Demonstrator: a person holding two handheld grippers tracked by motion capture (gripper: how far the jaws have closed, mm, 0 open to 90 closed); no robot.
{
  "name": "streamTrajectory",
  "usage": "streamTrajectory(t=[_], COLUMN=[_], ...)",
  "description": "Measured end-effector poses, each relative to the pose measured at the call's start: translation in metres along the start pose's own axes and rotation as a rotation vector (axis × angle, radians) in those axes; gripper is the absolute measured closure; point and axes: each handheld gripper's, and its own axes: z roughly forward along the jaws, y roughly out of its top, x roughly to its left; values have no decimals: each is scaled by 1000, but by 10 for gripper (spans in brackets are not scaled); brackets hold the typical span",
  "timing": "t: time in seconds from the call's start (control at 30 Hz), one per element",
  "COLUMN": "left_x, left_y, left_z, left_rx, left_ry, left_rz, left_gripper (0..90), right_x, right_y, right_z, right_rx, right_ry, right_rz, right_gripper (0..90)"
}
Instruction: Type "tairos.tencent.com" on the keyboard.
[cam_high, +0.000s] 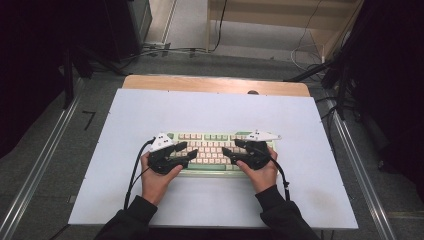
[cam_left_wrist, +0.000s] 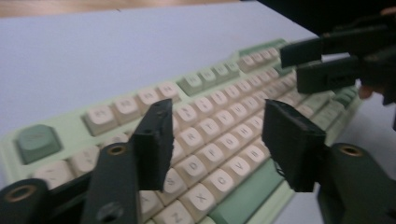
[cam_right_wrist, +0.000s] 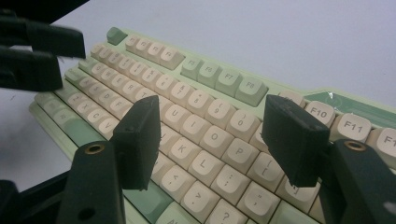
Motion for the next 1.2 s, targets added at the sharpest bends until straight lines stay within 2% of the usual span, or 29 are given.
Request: streamTrajectory(t=[0.13, 0.2, 0.33, 0.53, 0.77, 0.93, 1.2], left_x=[8, 13, 21, 27, 31, 32, 31], left_y=[0, 0, 0, 0, 0, 0, 0], left_z=[-6, -7, -8, -9, -10, -10, -9], left_rx=[-37, -36, -40, -42, -39, -37, -35], left_ry=[77, 107, 137, 160, 192, 194, 190], left_rz=[-38, -53, -74, -86, -81, -85, -84], left_gripper=[344, 342, 337, 336, 336, 336, 336], right_x=[1, 1, 1, 2, 3, 3, 3], right_y=[0, 0, 0, -1, -1, -2, -2], right_z=[0, 0, 1, 2, 3, 6, 14], right_rx=[4, 7, 13, 20, 27, 32, 53], right_ry=[-3, -7, -11, -12, -18, -14, -13], right_rz=[-7, -10, -18, -30, -39, -47, -56], right_gripper=[385, 405, 468, 589, 759, 871, 879])
